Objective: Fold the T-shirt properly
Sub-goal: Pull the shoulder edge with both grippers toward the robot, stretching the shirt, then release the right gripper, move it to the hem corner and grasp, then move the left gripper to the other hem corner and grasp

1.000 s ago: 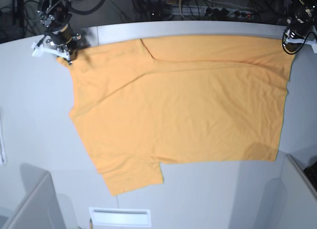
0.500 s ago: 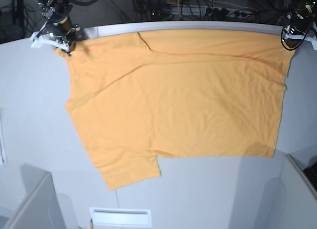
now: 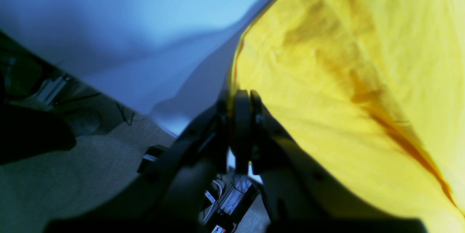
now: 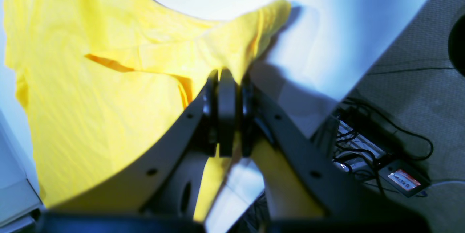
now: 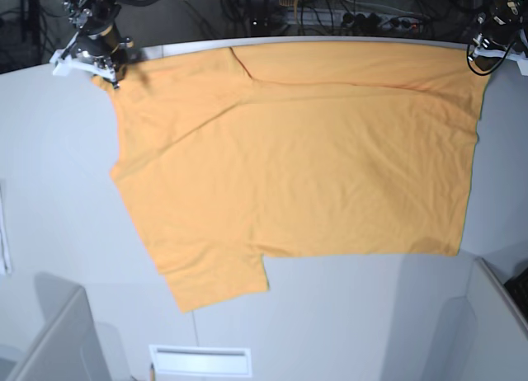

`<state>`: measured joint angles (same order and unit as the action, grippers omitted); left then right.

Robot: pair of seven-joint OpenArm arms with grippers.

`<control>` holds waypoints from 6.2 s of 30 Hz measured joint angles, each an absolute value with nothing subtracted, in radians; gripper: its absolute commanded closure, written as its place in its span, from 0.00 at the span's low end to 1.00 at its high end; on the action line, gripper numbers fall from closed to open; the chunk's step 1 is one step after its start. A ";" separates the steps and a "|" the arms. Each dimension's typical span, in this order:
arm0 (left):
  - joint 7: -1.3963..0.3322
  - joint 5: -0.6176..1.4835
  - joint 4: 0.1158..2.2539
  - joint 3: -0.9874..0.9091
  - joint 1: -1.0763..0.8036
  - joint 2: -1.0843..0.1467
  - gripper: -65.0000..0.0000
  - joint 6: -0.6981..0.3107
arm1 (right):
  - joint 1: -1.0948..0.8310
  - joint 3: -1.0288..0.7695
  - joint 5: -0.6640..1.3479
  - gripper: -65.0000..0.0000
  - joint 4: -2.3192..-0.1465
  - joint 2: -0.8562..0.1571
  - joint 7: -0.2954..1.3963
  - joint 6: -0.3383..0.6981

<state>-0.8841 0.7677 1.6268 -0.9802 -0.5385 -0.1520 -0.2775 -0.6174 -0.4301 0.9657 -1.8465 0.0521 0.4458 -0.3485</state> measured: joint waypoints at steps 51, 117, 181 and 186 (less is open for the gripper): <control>-0.931 0.469 1.795 -0.743 -0.148 -0.308 0.38 -0.265 | 0.670 0.215 0.942 0.51 -0.588 -0.328 0.437 0.101; -0.371 0.182 0.395 -0.359 0.715 -0.453 0.38 -0.269 | 0.813 0.484 0.940 1.00 -0.162 -0.203 0.239 0.329; -0.560 0.187 0.839 -0.417 0.495 -0.384 1.00 -0.345 | 0.777 0.484 0.939 1.00 -0.273 -0.243 0.184 0.330; -0.622 0.186 0.959 -0.426 0.435 -0.376 1.00 -0.349 | 0.778 0.484 0.940 1.00 -0.273 -0.245 0.184 0.330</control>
